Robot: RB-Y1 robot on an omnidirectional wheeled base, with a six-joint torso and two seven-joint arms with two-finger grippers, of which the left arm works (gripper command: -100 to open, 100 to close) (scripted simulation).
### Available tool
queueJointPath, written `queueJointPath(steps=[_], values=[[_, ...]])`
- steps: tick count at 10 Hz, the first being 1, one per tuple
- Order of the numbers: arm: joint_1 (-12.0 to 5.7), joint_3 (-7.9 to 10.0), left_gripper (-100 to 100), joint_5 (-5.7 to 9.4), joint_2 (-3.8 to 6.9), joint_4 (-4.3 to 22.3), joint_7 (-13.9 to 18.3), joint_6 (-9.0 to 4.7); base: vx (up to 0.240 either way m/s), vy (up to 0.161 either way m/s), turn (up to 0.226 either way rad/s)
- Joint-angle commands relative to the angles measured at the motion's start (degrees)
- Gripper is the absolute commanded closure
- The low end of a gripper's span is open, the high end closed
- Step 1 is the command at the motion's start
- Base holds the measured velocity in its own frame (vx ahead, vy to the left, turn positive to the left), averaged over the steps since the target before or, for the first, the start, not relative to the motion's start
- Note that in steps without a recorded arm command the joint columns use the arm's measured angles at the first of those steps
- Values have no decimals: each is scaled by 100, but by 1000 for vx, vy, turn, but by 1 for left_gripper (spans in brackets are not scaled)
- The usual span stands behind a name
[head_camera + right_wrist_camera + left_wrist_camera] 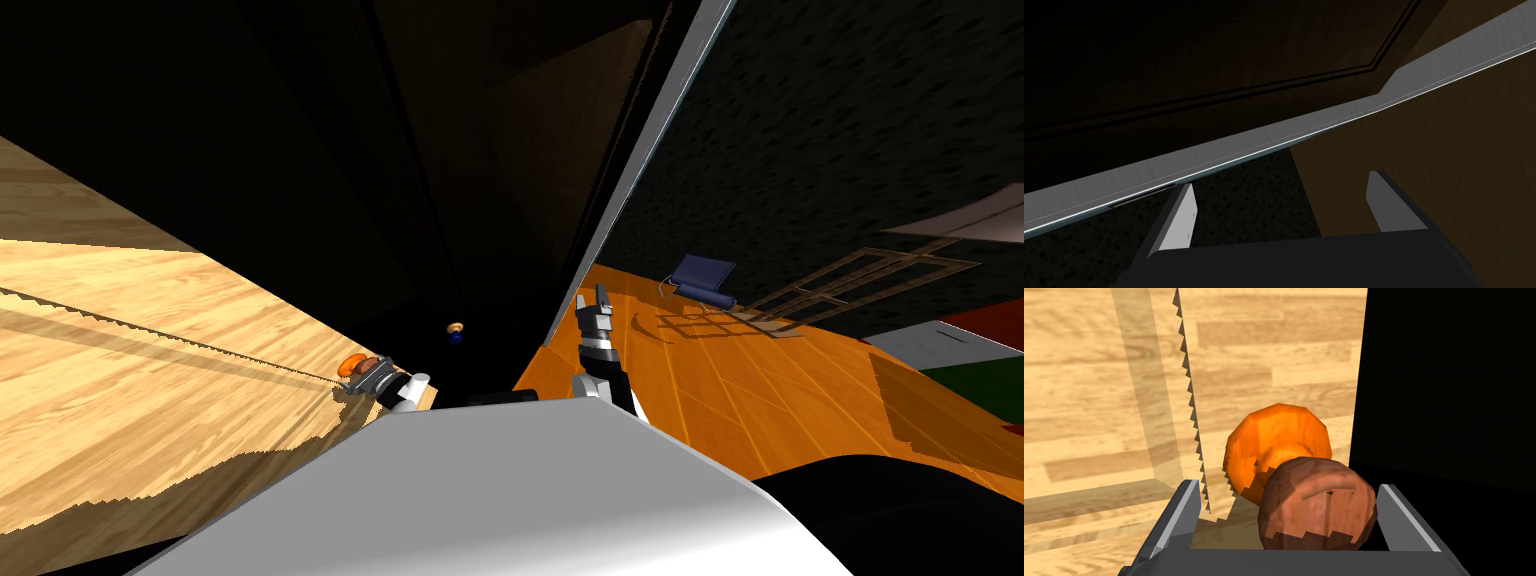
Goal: Push the door open
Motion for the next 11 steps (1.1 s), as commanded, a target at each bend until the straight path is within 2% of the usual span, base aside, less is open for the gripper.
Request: queueJointPath(steps=[1, 2, 3, 4, 8, 9, 11], values=[[42, 162, 100, 74, 138, 206, 45, -209, 32, 41, -49], [27, 296, 100, 141, 170, 266, 26, -270, 39, 55, -72], [12, 296, 100, 141, 170, 437, 26, -270, 38, 49, -42], [12, 431, 100, 208, 202, 327, 8, -332, 40, 64, -81], [12, 431, 100, 208, 202, 311, 8, -332, 15, 22, -8], [-3, 564, 100, 276, 233, 387, -11, -394, 19, 26, -92], [-3, 564, 100, 276, 233, 387, -11, -394, 18, 31, -24]])
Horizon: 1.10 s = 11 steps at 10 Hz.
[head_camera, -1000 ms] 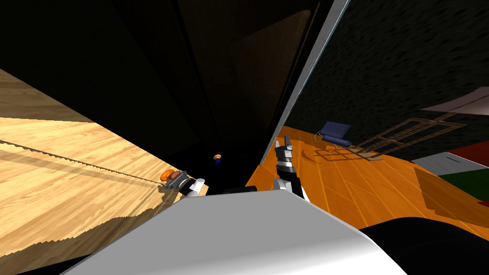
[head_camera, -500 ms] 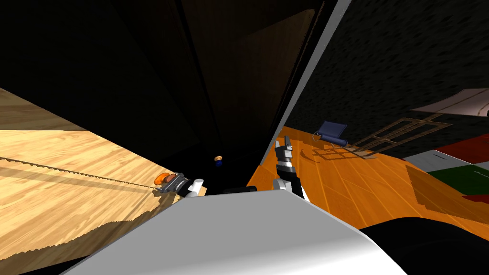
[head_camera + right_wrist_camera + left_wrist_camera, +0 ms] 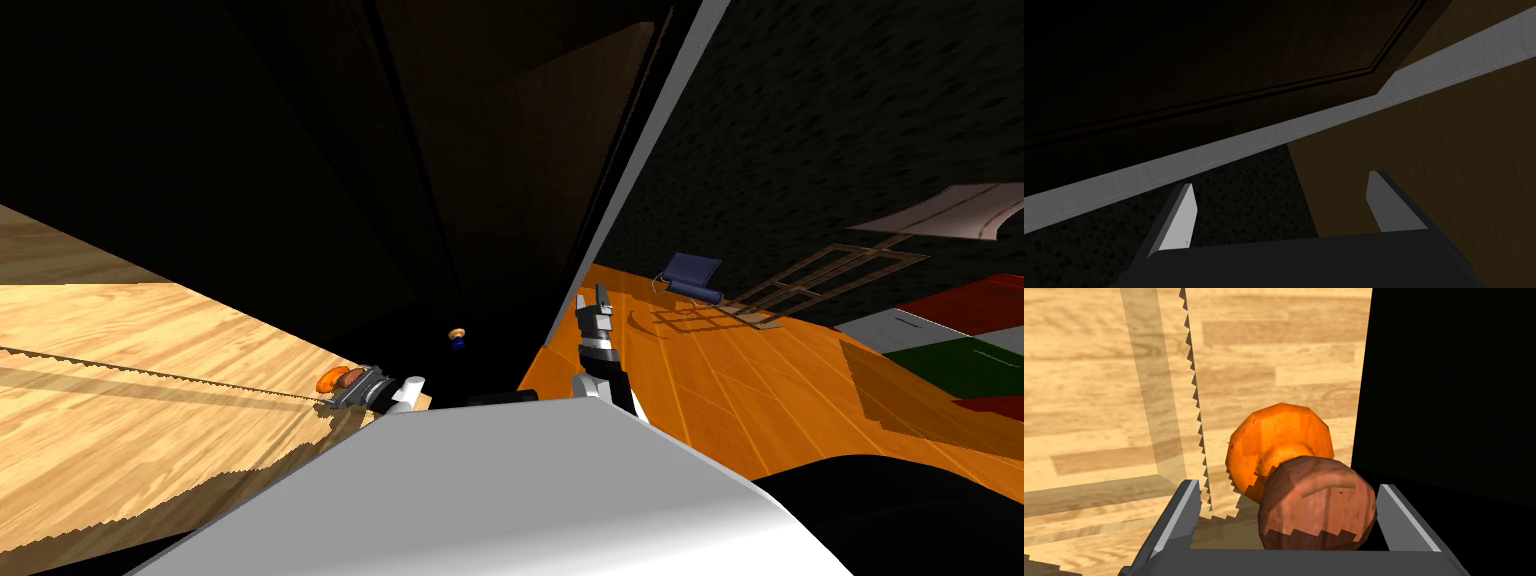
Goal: Push the door open
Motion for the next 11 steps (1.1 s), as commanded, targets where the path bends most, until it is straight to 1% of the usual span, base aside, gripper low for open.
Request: queueJointPath(steps=[1, 3, 4, 6, 7, 8, 9, 10, 11], values=[[122, 256, 100, 138, 79, -43, -112, -77, 30, 32, -84], [122, 256, 100, 138, 79, -43, -112, -77, 22, 47, -16], [107, 386, 100, 203, 108, 16, -130, -137, 29, 60, -70], [107, 386, 100, 203, 108, 16, -130, -137, 22, 31, -23], [91, 514, 100, 267, 136, 74, -148, -196, 25, 34, -103], [91, 514, 100, 267, 128, -312, -148, -136, 20, 33, 6], [91, 514, 100, 267, 136, -22, -148, -196, 9, 22, -5], [91, 514, 100, 267, 136, 74, -148, -196, 6, 13, -9], [91, 514, 100, 267, 136, 74, -148, -196, 1, 7, 7]])
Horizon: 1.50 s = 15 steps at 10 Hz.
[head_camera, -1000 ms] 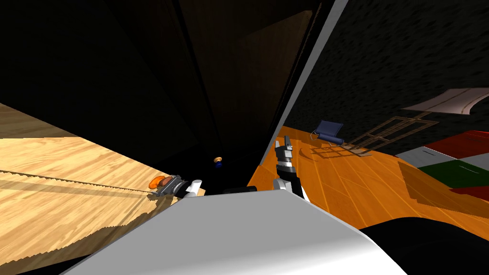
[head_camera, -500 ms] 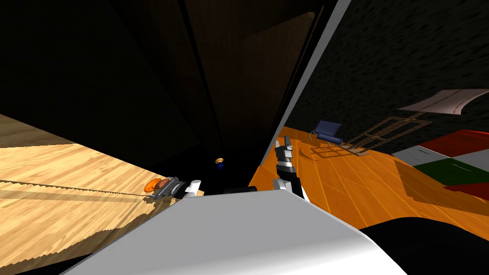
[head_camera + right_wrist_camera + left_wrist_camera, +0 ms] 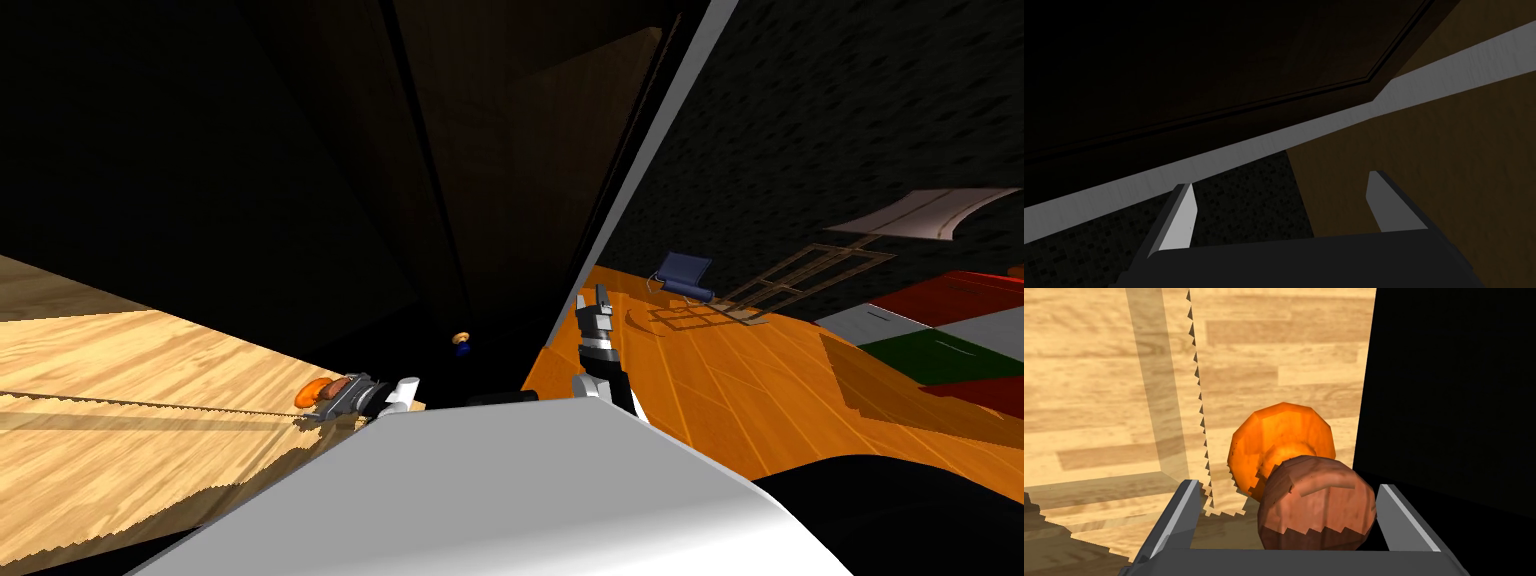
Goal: Push the door open
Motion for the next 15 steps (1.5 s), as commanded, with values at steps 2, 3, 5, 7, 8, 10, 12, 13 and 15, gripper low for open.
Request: queueJointPath(steps=[2, 3, 5, 7, 8, 10, 12, 13, 15], values=[[173, 215, 100, 117, 24, -56, -43, -74, 10, 9, -47], [173, 215, 100, 117, 24, -56, -43, -74, 34, 34, -43], [162, 215, 100, 117, 24, 331, -43, -74, 14, 20, 2], [157, 337, 100, 178, 50, 0, -60, -131, 9, 15, -36], [157, 337, 100, 178, 50, 0, -60, -131, 16, 31, -41], [157, 337, 100, 178, 50, -65, -60, -131, 4, 18, 4], [157, 337, 100, 178, 50, 0, -60, -131, 3, 4, 14], [157, 337, 100, 178, 50, 0, -60, -131, 5, 11, -13], [141, 452, 100, 236, 73, -27, -77, -184, 24, 26, -61]])
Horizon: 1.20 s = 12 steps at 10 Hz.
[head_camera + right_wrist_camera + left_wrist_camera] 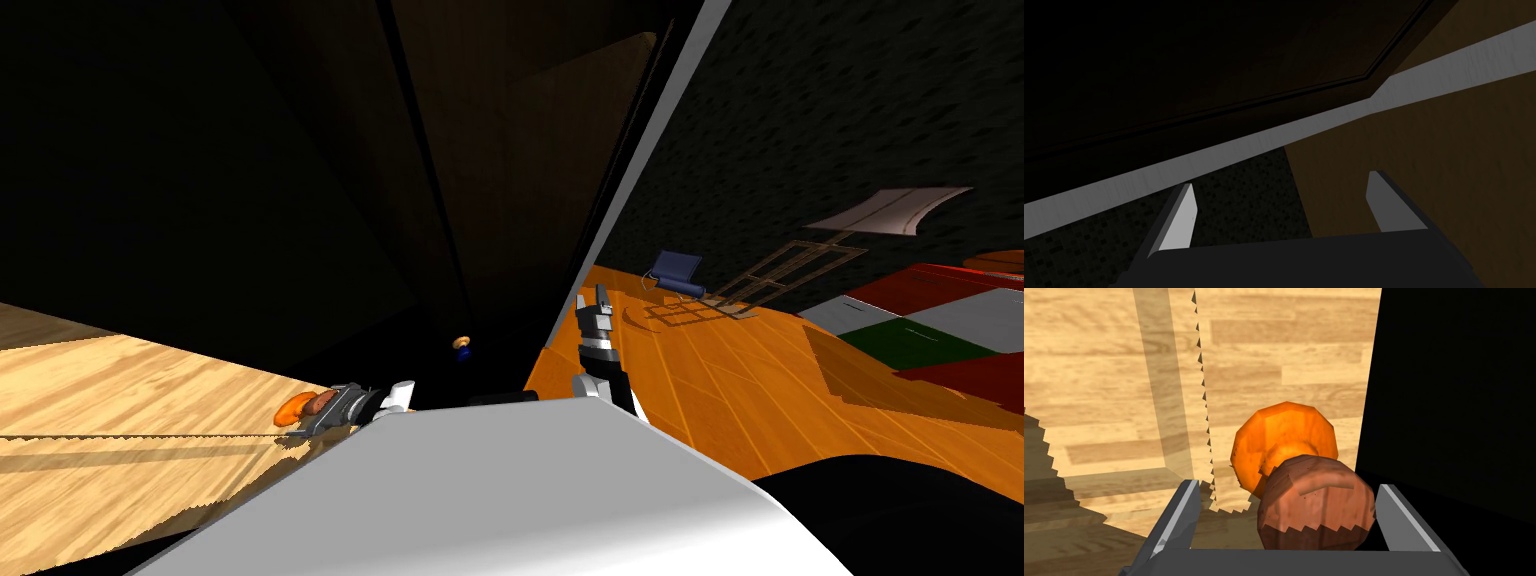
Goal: Push the door open
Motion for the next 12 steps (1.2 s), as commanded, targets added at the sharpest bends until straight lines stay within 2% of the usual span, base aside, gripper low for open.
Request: queueJointPath(steps=[1, 2, 3, 4, 5, 6, 7, 9, 10, 11, 12], values=[[79, 205, 100, 105, 58, 66, -11, -148, 35, 45, -79], [79, 205, 100, 105, 58, 30, -11, -148, 33, 44, -27], [63, 315, 100, 160, 79, 117, -26, -199, 32, 49, -62], [63, 315, 100, 160, 79, 144, -26, -199, 25, 47, -37], [48, 413, 100, 210, 96, 162, -40, -245, 40, 46, -65], [48, 413, 100, 210, 58, -289, -40, -229, 22, 31, -16], [48, 413, 100, 210, 96, 135, -40, -245, 11, 25, 9], [17, 600, 100, 305, 128, 250, -66, -332, 44, 39, -89], [17, 600, 100, 305, 128, 137, -66, -332, 39, 32, -37], [-13, 749, 100, 381, 147, 322, -87, -403, 56, 49, -106], [-13, 749, 100, 381, 147, 340, -87, -403, 53, 51, -42]])
